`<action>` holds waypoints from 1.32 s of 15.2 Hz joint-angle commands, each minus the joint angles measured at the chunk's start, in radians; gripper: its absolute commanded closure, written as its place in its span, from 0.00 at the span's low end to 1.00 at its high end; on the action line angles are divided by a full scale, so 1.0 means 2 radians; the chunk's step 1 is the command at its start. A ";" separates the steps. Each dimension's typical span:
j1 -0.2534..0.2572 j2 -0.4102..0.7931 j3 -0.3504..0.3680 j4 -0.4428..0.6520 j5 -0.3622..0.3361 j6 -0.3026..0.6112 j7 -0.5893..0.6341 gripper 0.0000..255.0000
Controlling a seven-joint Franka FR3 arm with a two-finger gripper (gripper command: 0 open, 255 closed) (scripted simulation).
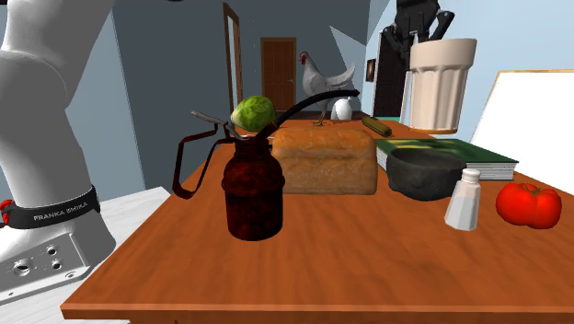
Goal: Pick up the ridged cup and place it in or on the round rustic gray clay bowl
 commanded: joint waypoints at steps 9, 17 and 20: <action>0.014 -0.011 0.000 -0.087 -0.003 0.075 0.000 1.00; 0.015 -0.012 0.000 -0.092 -0.003 0.081 0.000 1.00; 0.015 -0.012 0.000 -0.093 -0.003 0.081 0.000 0.00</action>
